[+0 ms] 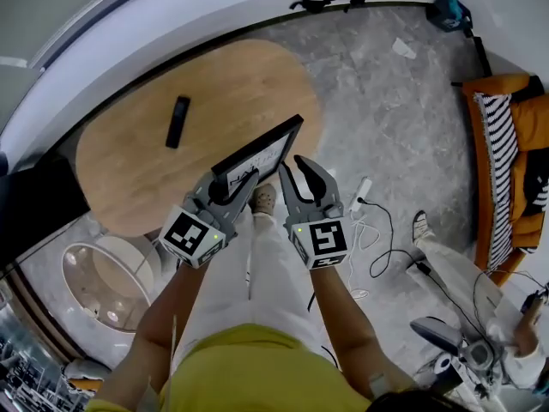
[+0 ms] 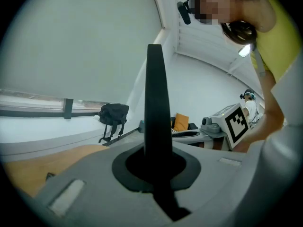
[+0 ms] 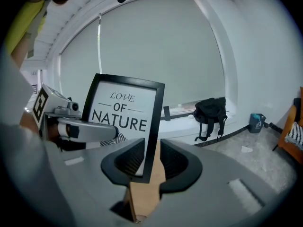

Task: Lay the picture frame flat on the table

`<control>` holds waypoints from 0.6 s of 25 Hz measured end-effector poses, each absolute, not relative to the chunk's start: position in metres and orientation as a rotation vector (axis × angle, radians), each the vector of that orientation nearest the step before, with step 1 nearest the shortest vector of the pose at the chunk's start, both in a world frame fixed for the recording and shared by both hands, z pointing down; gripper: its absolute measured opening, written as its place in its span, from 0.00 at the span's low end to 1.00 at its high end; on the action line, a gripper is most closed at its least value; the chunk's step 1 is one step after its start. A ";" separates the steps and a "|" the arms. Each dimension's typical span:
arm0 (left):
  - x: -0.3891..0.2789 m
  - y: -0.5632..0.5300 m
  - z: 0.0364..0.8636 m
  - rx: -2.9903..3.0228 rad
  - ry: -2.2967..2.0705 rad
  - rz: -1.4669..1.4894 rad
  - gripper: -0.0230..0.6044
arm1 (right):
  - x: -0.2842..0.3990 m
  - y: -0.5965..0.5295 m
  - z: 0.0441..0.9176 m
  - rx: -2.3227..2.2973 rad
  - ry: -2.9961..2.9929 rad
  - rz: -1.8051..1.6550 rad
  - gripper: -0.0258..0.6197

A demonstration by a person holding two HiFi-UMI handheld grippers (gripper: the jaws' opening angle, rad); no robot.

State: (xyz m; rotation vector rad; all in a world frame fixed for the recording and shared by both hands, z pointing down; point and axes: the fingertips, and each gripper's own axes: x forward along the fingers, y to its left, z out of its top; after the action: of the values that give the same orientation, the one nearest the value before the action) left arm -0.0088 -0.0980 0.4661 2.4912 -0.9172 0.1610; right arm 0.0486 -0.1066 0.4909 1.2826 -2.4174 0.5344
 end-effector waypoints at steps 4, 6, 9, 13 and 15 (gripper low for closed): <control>-0.006 -0.099 0.490 2.504 -0.843 0.151 0.05 | 0.051 -0.108 0.520 1.256 -2.422 0.581 0.22; -0.005 -0.099 0.505 2.509 -0.798 0.151 0.05 | 0.053 -0.106 0.535 1.219 -2.430 0.596 0.24; -0.005 -0.099 0.525 2.524 -0.706 0.153 0.05 | 0.053 -0.105 0.555 1.154 -2.451 0.624 0.26; -0.002 -0.098 0.549 2.541 -0.582 0.133 0.05 | 0.049 -0.103 0.581 1.080 -2.471 0.665 0.26; 0.001 -0.097 0.558 2.552 -0.533 0.117 0.05 | 0.050 -0.103 0.591 1.061 -2.481 0.694 0.26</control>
State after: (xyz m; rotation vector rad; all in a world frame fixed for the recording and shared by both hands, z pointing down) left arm 0.0013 -0.0975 0.5580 2.5520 -0.5331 0.1174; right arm 0.0500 -0.1029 0.5906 1.0612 -2.4810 0.6943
